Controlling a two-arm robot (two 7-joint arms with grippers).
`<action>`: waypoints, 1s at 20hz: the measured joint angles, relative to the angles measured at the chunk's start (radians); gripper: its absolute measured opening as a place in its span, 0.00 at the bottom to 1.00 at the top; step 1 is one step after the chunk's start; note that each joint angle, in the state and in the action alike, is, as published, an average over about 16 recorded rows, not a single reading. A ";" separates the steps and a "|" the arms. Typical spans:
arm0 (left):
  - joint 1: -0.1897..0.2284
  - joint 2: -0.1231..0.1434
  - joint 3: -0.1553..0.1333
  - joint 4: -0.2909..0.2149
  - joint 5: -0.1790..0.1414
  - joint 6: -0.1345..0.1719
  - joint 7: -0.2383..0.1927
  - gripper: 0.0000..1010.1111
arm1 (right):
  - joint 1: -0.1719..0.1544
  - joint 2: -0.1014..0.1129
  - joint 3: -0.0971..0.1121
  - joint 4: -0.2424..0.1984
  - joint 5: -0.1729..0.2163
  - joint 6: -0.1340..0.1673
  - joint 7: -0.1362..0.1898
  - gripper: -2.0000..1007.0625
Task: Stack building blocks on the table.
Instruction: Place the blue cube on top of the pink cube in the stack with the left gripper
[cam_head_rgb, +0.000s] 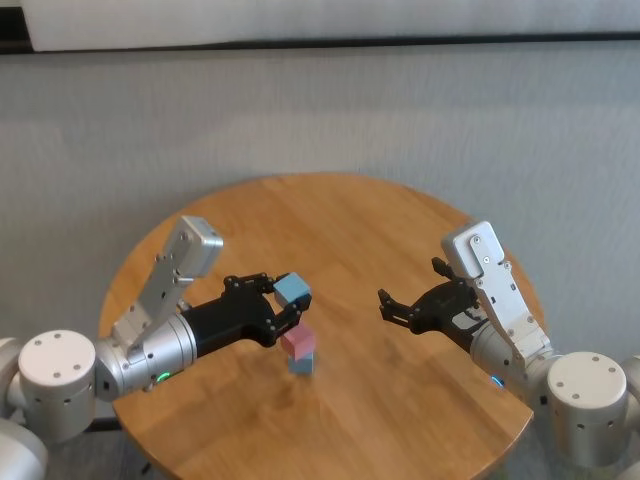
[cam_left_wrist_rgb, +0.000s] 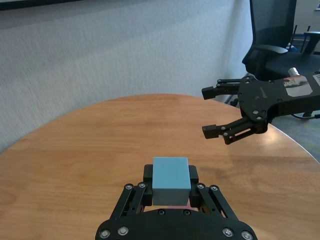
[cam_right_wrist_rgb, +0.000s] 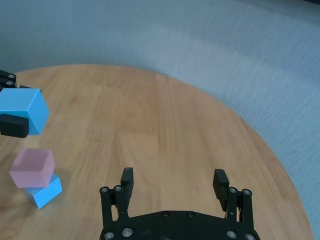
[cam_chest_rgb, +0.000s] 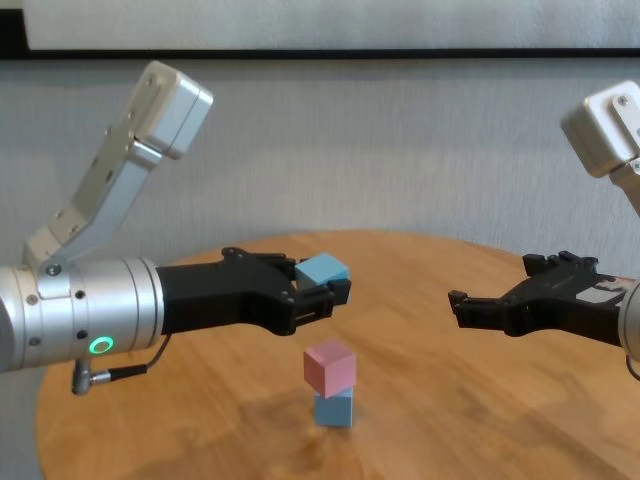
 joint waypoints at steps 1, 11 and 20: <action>-0.001 0.000 0.002 0.005 -0.004 -0.005 -0.003 0.39 | 0.000 0.000 0.000 0.000 0.000 0.000 0.000 1.00; -0.035 -0.015 0.024 0.101 -0.033 -0.063 -0.032 0.39 | 0.000 0.000 0.000 0.000 0.000 0.000 0.000 1.00; -0.054 -0.017 0.043 0.135 -0.048 -0.074 -0.028 0.39 | 0.000 0.000 0.000 0.000 0.000 0.000 0.000 1.00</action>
